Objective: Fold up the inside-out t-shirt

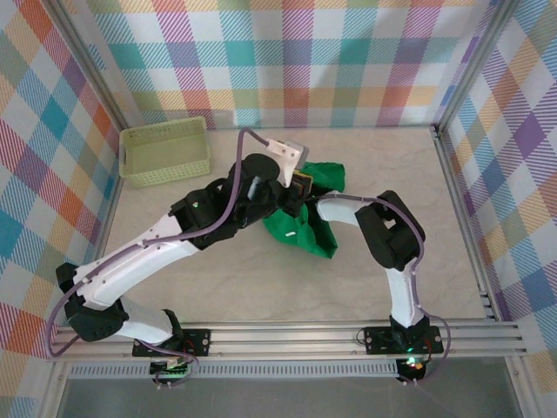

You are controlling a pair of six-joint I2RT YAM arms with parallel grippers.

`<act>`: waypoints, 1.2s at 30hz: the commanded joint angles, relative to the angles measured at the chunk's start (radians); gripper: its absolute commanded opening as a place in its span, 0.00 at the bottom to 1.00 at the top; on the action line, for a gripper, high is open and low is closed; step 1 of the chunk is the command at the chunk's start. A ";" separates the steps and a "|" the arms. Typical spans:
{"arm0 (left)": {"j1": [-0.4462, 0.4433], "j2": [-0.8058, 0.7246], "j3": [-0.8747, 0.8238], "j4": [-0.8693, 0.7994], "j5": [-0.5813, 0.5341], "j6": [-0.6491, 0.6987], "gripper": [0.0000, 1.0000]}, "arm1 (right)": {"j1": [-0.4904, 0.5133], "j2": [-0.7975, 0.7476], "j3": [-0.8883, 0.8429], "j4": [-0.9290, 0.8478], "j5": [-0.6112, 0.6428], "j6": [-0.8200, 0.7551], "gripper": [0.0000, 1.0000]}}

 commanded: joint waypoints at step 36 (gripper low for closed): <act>0.102 0.102 0.291 -0.176 -0.222 -0.121 0.03 | 0.010 0.163 0.284 -0.456 0.149 -0.058 0.24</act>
